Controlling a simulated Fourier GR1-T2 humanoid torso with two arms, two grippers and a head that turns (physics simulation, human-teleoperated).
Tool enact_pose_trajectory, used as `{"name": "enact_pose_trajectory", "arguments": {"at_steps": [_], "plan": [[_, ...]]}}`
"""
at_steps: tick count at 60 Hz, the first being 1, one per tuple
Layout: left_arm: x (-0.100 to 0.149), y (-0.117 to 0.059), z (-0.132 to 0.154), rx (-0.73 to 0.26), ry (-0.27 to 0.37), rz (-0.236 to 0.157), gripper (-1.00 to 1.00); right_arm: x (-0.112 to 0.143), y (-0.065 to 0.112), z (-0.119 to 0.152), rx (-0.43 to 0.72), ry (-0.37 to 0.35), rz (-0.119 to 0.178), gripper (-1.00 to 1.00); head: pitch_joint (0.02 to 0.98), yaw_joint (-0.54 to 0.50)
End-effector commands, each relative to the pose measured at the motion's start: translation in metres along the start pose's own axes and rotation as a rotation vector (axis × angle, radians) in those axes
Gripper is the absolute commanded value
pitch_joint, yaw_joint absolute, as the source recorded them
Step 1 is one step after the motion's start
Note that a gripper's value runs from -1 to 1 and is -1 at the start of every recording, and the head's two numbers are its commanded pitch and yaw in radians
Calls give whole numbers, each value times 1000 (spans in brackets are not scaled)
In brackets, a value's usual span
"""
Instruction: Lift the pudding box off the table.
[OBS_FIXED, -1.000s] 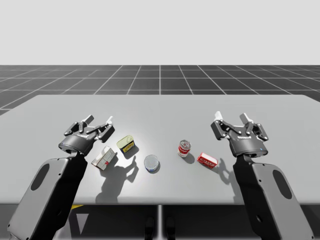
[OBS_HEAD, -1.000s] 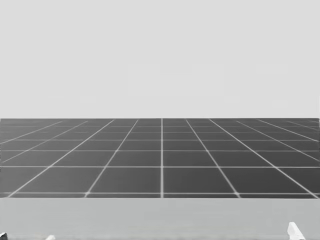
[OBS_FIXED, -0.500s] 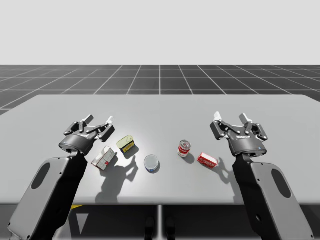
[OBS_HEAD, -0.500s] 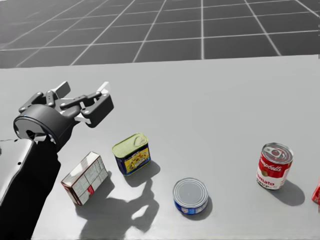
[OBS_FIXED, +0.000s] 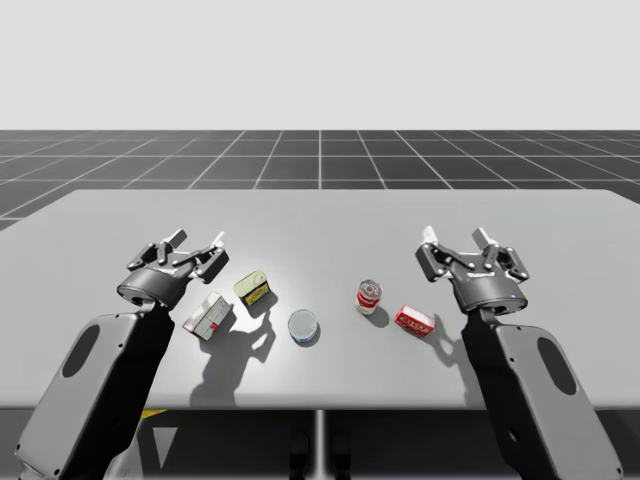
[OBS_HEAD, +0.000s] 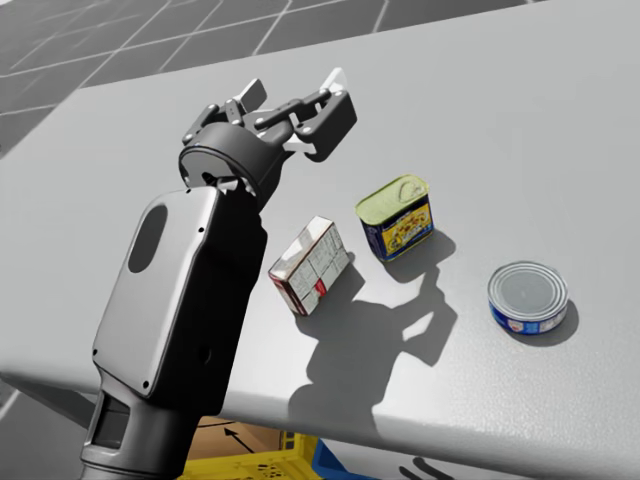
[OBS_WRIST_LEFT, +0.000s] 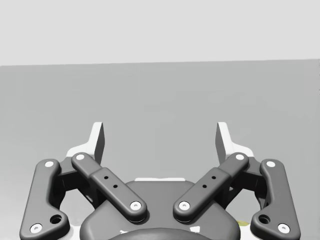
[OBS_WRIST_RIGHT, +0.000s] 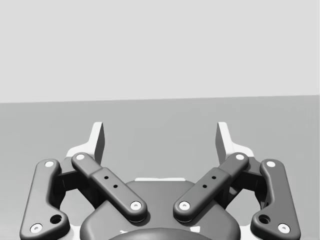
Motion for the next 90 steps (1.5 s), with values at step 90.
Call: {"name": "enact_pose_trajectory", "arguments": {"at_steps": [90], "plan": [[-95,36,125,-163,379,-6,-1000,-5,-1,-3,-28,3,48,-1000,834,417]]}}
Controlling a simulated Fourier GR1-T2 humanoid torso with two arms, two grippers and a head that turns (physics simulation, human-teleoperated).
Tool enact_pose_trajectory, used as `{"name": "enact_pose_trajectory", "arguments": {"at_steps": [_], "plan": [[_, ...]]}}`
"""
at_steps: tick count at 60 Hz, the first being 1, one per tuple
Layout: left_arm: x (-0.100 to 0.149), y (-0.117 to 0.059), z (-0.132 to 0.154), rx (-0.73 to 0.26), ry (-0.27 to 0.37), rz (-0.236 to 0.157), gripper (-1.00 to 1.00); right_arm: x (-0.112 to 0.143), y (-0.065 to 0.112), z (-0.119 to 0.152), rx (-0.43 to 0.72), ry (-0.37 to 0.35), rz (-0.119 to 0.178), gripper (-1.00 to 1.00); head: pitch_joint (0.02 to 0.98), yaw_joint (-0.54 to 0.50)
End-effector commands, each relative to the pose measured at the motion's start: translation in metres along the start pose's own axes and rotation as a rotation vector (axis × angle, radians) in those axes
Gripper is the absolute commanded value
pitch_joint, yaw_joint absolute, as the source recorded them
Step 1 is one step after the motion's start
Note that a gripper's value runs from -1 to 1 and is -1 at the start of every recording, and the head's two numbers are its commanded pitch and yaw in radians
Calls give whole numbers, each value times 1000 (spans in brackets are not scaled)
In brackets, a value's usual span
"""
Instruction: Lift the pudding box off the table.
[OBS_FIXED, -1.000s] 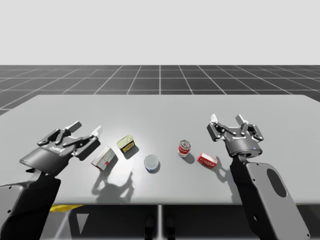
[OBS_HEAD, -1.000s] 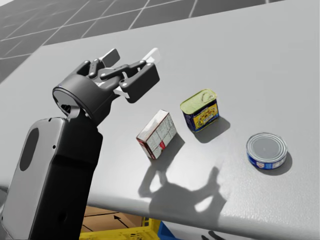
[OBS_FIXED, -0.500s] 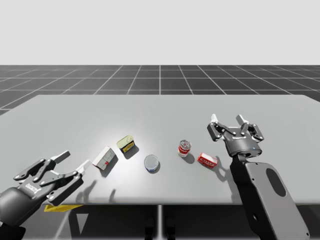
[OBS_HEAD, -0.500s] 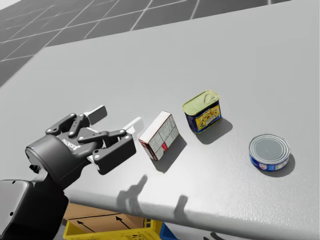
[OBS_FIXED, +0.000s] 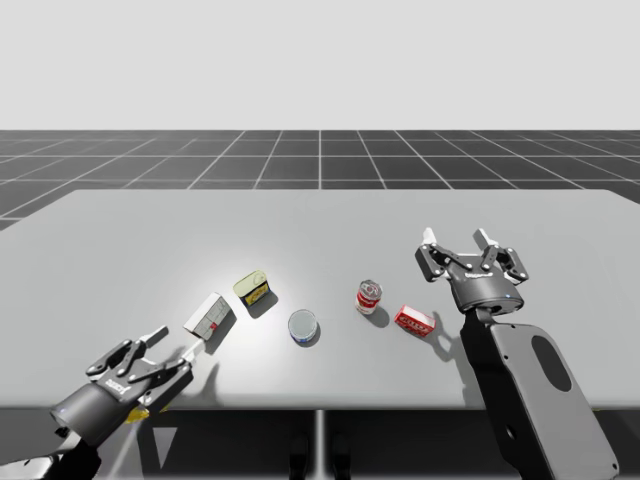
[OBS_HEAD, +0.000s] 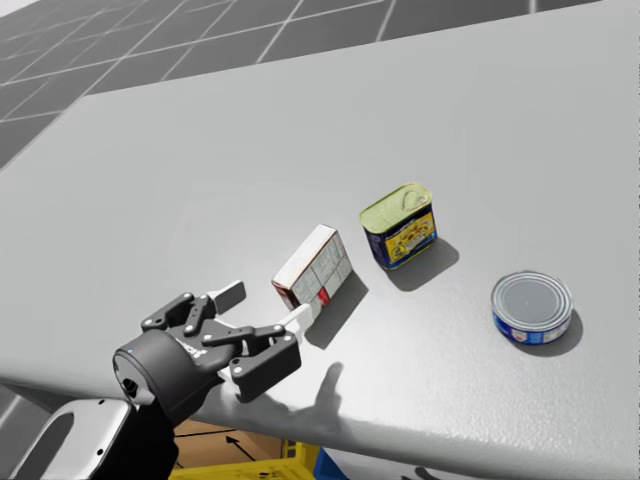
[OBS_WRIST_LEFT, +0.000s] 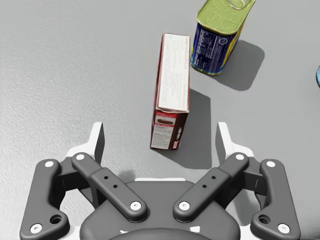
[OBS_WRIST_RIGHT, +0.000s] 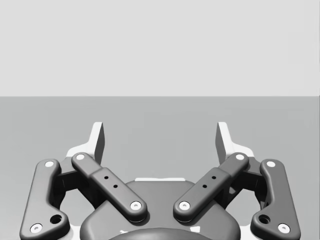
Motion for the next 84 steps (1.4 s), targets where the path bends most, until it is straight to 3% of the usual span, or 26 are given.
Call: {"name": "enact_pose_trajectory", "arguments": {"at_steps": [1,10,27,29,30,31,32,41,61,75,84], "plan": [[-9,0,-21,5,-2,1,-1000,0,-1,-1,-1,-2,3,-1000,834,416],[-5,-5,-39,30,-15,-32,-1000,-1,-2,-1,-3,-2,7,-1000,834,408],[1,-7,-60,50,-23,-34,-1000,0,-3,-1,-3,-4,9,-1000,827,389],[-1,-8,-60,52,-18,-33,-501,0,-3,-1,-4,-3,9,-1000,825,386],[-2,-9,-59,43,-13,-34,844,0,-3,-1,-4,-3,8,-1000,826,385],[-3,-9,-59,41,-9,-33,844,0,-3,-1,-4,-4,8,-1000,825,384],[-3,-9,-59,39,-7,-33,990,0,-3,-1,-4,-4,8,-1000,825,384],[-7,-13,-56,21,4,-55,1000,0,-4,-1,-5,-3,7,-1000,779,386],[-9,-15,-58,-12,21,-70,1000,0,-6,-2,-11,-7,8,-1000,472,445],[-2,-17,-57,-20,8,-72,1000,0,-6,-1,-15,-8,10,-1000,418,445],[29,-19,-48,-27,-43,-117,1000,0,-7,-2,-17,-13,19,-1000,418,444]]}}
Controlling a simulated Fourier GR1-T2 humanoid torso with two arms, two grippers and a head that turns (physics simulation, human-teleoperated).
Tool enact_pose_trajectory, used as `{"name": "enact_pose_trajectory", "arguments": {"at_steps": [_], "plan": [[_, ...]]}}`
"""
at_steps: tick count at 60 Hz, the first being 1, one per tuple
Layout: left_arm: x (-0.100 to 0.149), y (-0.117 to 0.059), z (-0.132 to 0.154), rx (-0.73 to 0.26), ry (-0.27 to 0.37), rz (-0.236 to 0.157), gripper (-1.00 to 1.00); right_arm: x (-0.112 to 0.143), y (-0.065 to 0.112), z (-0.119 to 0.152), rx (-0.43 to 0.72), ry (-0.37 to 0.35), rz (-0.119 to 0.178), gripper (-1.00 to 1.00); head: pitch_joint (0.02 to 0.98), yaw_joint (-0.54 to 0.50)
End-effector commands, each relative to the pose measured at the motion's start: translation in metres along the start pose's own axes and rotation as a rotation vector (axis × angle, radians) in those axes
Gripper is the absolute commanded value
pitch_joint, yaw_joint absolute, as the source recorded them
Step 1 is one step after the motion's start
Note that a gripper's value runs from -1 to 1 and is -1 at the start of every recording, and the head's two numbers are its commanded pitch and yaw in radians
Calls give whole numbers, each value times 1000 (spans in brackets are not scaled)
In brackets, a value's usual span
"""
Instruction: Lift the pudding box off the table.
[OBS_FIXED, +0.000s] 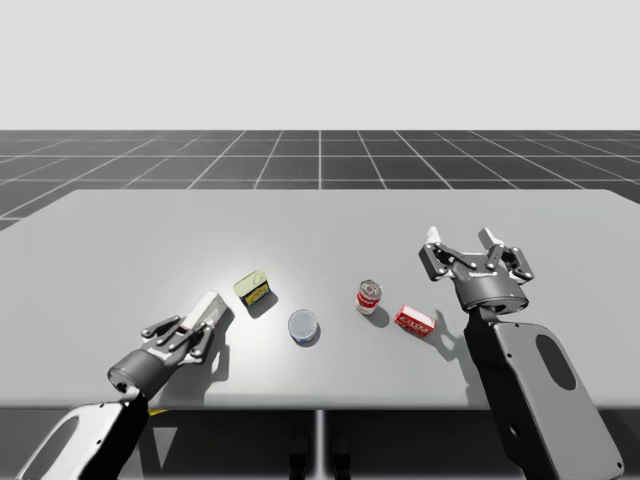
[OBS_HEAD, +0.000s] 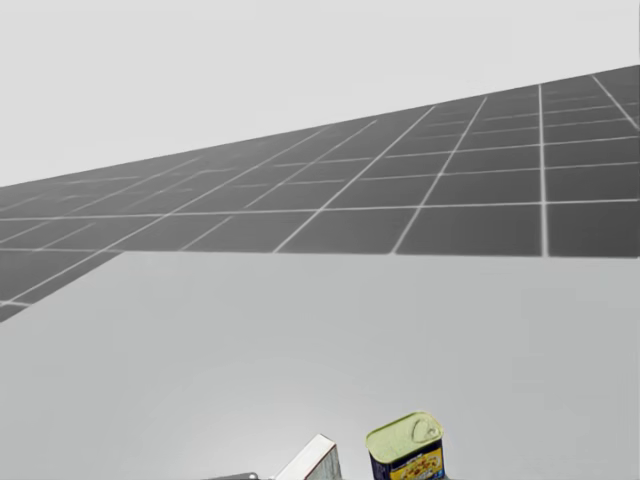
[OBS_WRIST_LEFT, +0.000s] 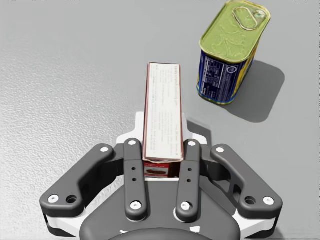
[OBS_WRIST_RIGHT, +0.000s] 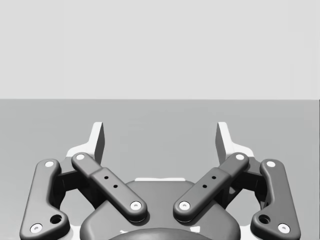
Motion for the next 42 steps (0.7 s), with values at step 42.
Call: {"name": "enact_pose_trajectory", "arguments": {"at_steps": [42], "plan": [[172,6,64,11,-336,-190,1000,-1,-3,-1,-5,-8,11,-1000,421,453]]}}
